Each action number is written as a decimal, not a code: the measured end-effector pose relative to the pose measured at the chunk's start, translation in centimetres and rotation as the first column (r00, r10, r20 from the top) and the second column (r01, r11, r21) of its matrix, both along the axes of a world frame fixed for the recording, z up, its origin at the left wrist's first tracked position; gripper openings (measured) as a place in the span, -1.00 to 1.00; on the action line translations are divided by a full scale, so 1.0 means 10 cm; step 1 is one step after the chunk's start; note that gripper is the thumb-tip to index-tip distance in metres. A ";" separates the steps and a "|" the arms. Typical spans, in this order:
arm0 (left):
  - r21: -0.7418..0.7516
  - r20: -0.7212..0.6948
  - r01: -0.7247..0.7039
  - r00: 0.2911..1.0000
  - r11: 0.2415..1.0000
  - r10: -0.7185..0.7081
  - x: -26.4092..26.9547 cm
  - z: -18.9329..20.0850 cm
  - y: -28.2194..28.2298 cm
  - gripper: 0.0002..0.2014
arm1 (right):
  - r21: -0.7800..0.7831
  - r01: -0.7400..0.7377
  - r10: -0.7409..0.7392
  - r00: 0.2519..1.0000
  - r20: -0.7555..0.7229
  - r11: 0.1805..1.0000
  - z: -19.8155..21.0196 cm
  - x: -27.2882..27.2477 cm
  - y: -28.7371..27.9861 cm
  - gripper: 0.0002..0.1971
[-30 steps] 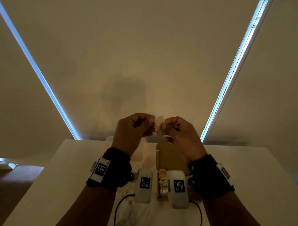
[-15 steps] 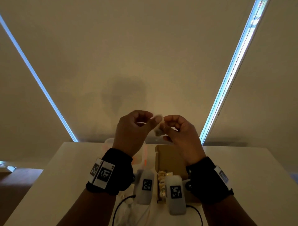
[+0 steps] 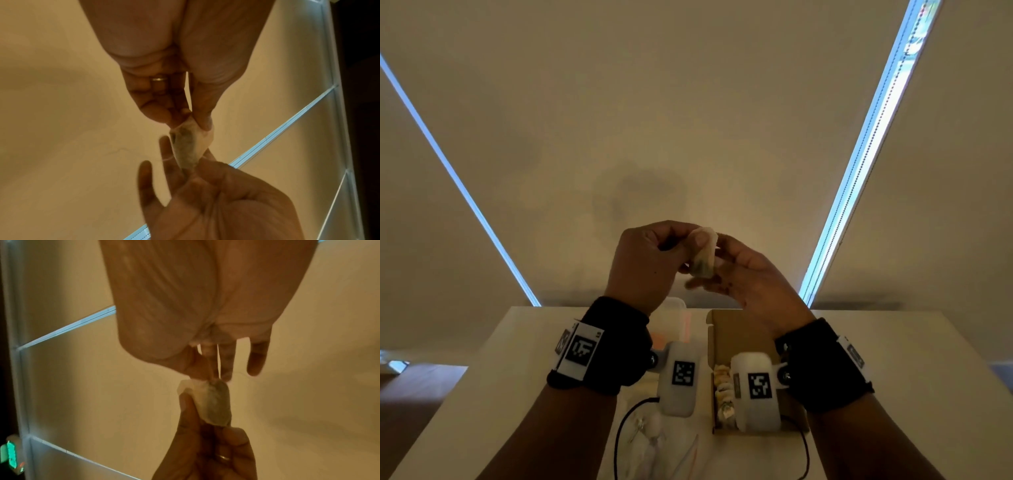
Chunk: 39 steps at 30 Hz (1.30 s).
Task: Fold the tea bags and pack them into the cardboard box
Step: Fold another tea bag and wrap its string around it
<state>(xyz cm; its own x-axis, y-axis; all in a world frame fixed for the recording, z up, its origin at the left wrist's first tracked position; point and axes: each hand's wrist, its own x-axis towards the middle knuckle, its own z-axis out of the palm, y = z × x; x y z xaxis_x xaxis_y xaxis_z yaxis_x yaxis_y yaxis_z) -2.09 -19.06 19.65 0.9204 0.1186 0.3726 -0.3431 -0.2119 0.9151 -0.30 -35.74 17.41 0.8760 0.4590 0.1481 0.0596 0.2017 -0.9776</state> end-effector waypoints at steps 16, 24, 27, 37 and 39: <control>-0.270 -0.149 0.043 0.985 0.962 -0.086 0.02 0.04 0.05 -0.90 | -0.253 0.213 -0.194 0.976 0.099 0.944 -0.07 -0.05 0.11 -0.77; 0.108 -0.130 -0.047 0.990 0.993 0.060 0.01 -0.05 0.12 -0.91 | -0.120 0.278 -0.275 0.961 0.040 0.953 0.37 0.10 -0.09 -0.74; 0.075 -0.133 -0.120 0.983 0.990 0.129 0.03 -0.03 0.12 -0.91 | -0.253 0.195 -0.159 0.975 0.154 0.948 0.42 -0.06 -0.04 -0.76; -0.240 -0.161 -0.148 0.981 0.959 0.110 0.06 0.23 0.16 -0.80 | -0.296 -0.099 0.139 0.983 0.118 0.950 0.01 -0.28 0.09 -0.66; -0.301 -0.161 -0.100 0.986 0.948 0.053 0.02 0.28 0.13 -0.80 | -0.281 -0.081 0.112 0.989 0.095 0.956 0.00 -0.23 0.06 -0.68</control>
